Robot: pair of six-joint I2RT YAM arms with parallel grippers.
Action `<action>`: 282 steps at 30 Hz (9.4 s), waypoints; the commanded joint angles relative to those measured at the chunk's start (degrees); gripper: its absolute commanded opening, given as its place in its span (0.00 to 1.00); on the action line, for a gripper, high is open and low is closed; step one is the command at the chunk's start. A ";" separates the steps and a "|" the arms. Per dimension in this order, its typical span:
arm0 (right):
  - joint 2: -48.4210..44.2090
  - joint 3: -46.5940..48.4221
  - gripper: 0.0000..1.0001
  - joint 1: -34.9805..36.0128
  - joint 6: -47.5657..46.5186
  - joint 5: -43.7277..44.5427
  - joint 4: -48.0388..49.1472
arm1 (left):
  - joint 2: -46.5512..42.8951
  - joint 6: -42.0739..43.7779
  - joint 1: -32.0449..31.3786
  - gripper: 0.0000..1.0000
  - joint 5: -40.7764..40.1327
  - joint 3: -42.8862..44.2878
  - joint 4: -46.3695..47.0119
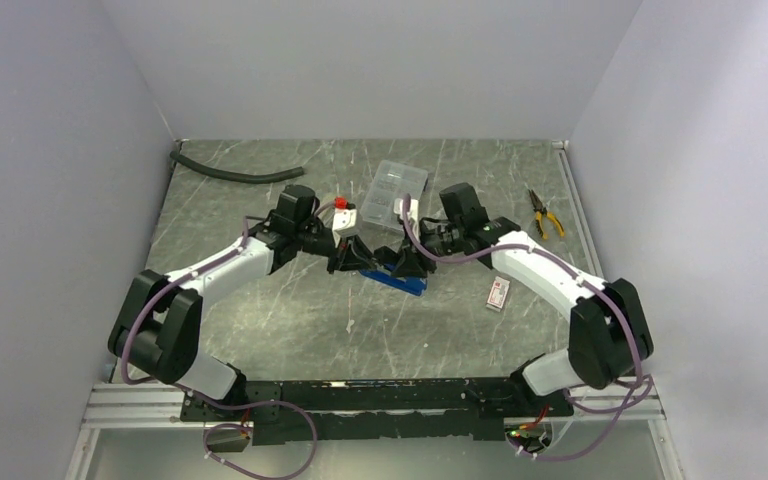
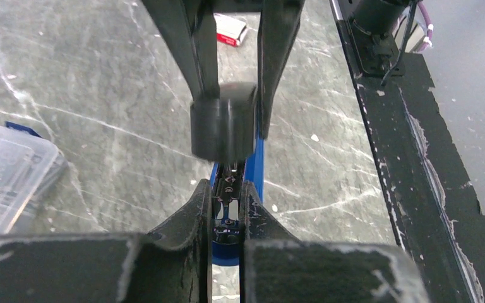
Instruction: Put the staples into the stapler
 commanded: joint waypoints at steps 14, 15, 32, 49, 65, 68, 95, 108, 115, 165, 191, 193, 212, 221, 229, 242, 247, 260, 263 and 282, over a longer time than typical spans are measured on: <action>-23.11 -18.24 0.00 -20.48 -1.18 -7.24 15.42 | 8.42 -0.63 1.29 0.03 -6.38 -14.21 26.76; -23.84 -18.99 0.00 -22.09 -1.38 -7.68 15.61 | 9.78 -1.98 1.34 0.03 -7.63 -15.05 30.24; -20.96 -25.15 0.12 -35.58 -10.20 -10.67 16.23 | 19.75 -8.22 -0.77 0.03 -18.80 -18.00 49.07; -10.27 -17.11 0.61 -11.70 -4.06 7.48 27.75 | 18.18 -7.83 -1.87 0.03 -18.83 -18.75 50.55; 19.33 6.12 0.78 -1.49 -26.75 0.44 8.15 | 21.13 -7.07 -1.87 0.03 -15.66 -18.87 50.96; 21.01 6.74 0.77 -0.45 -26.72 -0.75 8.09 | 21.68 -7.21 -1.87 0.03 -15.75 -18.87 51.35; 19.44 4.02 0.69 2.46 -17.85 1.75 10.30 | 24.10 -9.91 -1.85 0.03 -16.41 -19.52 56.69; 15.87 0.48 0.17 1.00 -8.88 3.00 19.86 | 23.69 -8.99 -1.87 0.03 -17.07 -19.83 53.66; 1.34 -8.70 0.12 -11.74 -7.13 -1.32 20.88 | 22.68 -7.95 -1.77 0.03 -20.16 -19.58 50.68; -9.49 -17.58 0.64 -35.47 -13.53 3.13 8.71 | 24.48 -10.77 -2.46 0.03 -31.92 -20.27 53.33; -19.89 -13.36 0.67 -35.47 3.69 3.85 4.48 | 5.32 -17.80 3.43 0.86 -37.75 -8.19 20.30; -19.73 -12.54 0.67 -35.48 6.06 3.61 4.48 | 5.95 -18.84 4.63 0.86 -43.24 -1.41 11.56; -21.72 -14.29 0.65 -35.51 7.56 1.63 6.47 | 27.11 -18.10 8.84 0.78 -58.87 21.59 -4.31; -20.89 -14.14 0.64 -35.44 6.67 0.45 5.52 | 28.66 -18.44 9.03 0.74 -58.67 23.46 -3.04; -20.40 -14.01 0.63 -35.40 5.77 -0.13 4.62 | 29.13 -18.99 9.06 0.67 -58.29 24.07 -2.31; -20.76 -14.02 0.64 -35.32 4.61 -2.00 4.84 | 25.95 -15.15 9.31 0.03 -49.95 22.82 -1.05; -20.51 -11.68 0.66 -30.74 2.16 -3.63 4.57 | 17.15 -8.63 9.72 0.03 -37.65 19.07 -5.13; -6.90 -3.99 0.80 -12.48 9.34 -7.26 20.34 | -6.33 -6.36 7.67 0.03 -7.72 4.26 -1.16; -4.07 -2.89 0.83 -11.84 16.05 -9.48 24.72 | -8.15 -5.46 5.83 0.03 -6.38 2.89 -0.80; 7.70 -6.54 0.94 -8.96 41.42 -14.54 41.97 | -6.17 4.91 -2.92 0.03 -10.90 0.27 0.19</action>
